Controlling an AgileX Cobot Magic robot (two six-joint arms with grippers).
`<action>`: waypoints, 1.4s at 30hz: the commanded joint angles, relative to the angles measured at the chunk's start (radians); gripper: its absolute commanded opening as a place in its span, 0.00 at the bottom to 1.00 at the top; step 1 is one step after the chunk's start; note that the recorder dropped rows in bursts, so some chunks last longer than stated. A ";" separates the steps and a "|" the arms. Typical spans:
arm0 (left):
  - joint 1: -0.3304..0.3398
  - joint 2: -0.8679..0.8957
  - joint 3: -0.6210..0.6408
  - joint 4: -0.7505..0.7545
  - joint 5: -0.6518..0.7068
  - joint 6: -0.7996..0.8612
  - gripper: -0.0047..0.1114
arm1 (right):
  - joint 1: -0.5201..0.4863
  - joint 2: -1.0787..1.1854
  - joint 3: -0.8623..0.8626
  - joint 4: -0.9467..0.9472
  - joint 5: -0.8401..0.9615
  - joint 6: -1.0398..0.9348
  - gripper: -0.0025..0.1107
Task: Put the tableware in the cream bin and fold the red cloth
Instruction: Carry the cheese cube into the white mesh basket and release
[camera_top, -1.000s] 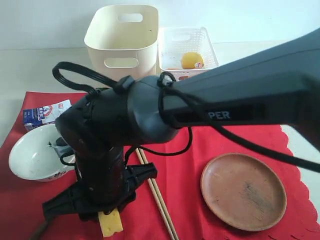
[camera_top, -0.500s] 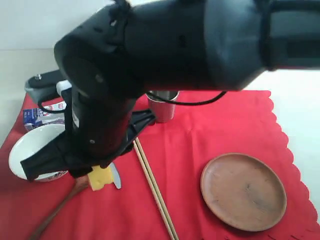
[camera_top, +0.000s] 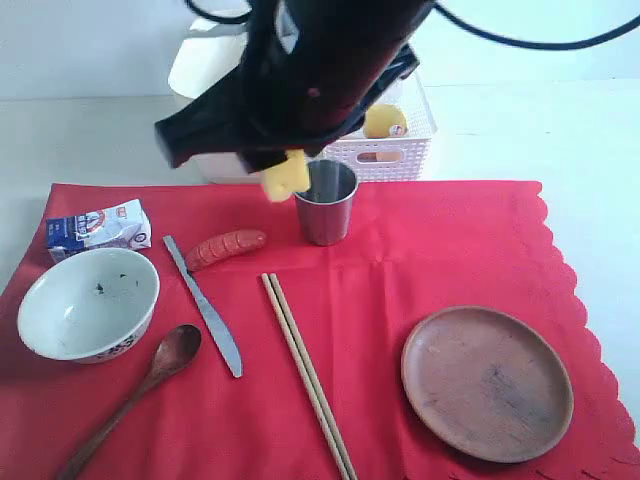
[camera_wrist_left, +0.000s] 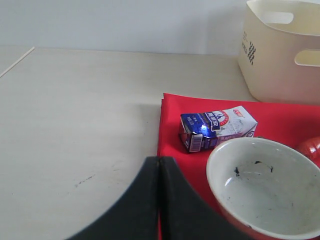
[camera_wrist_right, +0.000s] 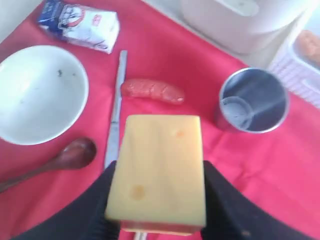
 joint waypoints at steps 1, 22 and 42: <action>-0.005 -0.006 0.003 -0.002 -0.012 0.001 0.04 | -0.098 -0.014 -0.011 -0.045 -0.014 -0.051 0.02; -0.005 -0.006 0.003 -0.002 -0.010 0.001 0.04 | -0.498 0.106 -0.011 -0.046 -0.421 -0.108 0.02; -0.005 -0.006 0.003 -0.002 -0.010 0.001 0.04 | -0.536 0.600 -0.330 -0.047 -0.632 -0.206 0.02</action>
